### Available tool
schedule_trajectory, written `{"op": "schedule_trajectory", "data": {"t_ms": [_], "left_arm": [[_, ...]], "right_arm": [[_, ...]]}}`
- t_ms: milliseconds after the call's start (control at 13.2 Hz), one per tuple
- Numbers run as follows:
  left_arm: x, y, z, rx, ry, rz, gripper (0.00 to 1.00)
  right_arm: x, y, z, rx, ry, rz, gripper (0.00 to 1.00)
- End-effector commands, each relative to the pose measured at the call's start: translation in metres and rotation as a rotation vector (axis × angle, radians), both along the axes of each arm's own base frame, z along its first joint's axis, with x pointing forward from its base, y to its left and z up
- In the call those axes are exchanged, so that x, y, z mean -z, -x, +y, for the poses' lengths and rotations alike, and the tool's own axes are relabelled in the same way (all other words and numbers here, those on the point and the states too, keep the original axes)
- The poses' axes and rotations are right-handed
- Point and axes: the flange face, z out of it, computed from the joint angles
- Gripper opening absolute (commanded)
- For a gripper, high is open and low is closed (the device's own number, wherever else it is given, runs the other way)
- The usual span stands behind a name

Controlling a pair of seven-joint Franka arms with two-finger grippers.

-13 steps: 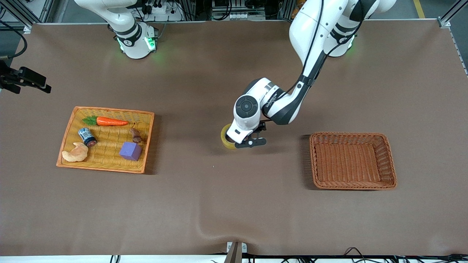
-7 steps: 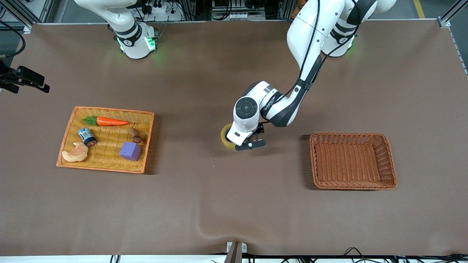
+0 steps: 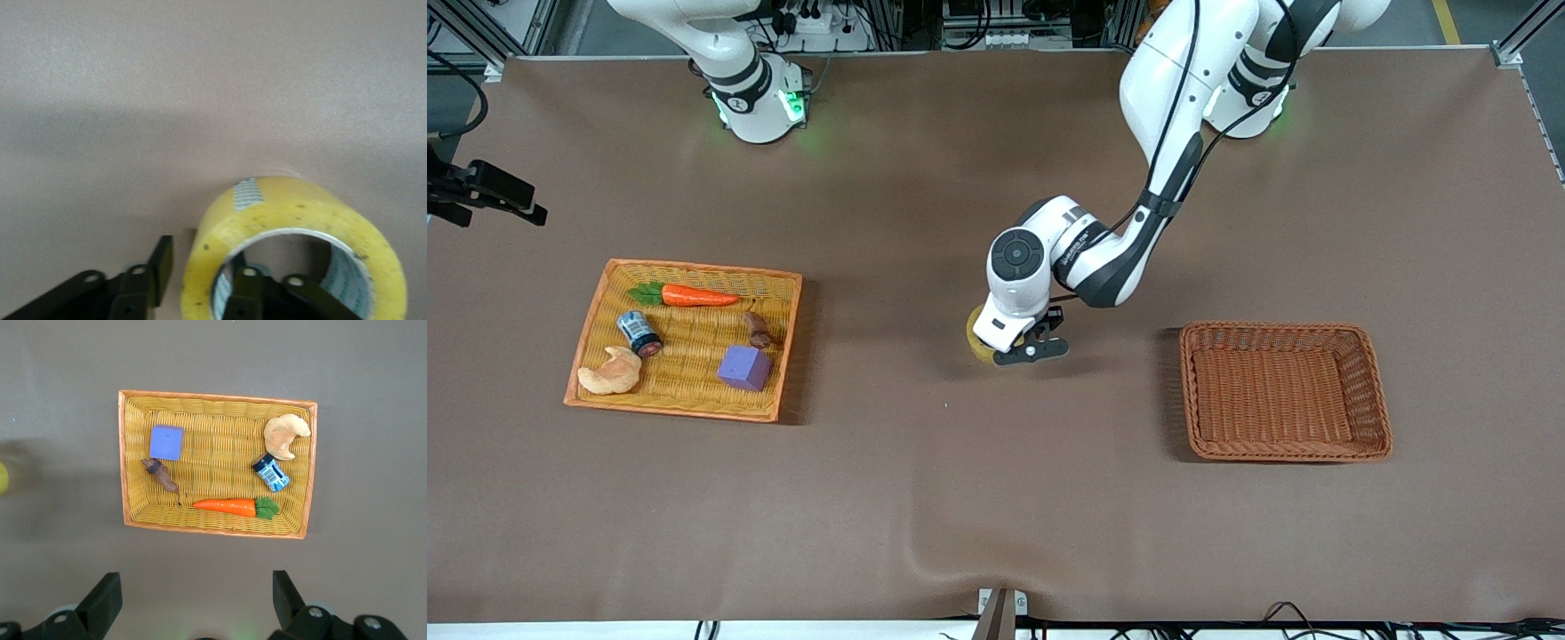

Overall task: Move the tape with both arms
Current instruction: 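Lift the tape roll with the left gripper and carry it over the basket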

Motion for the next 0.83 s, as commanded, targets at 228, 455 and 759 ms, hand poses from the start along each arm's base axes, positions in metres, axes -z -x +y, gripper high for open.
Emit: {"op": "schedule_trajectory", "data": {"t_ms": [228,455,759], "left_arm": [[-0.024,-0.01,0.001,-0.013,-0.005,-0.049,0.0],[-0.085,-0.02,0.011,-0.035,0.008,-0.07,0.0],[-0.161,-0.048,0.057,-0.121,0.016,-0.092,0.0]], "right_arm": [[-0.008,0.004,-0.004,-0.01,0.041,-0.001,1.0],[-0.008,0.004,-0.005,-0.007,0.041,-0.001,1.0],[-0.008,0.004,-0.004,-0.008,0.041,-0.001,1.0]]}}
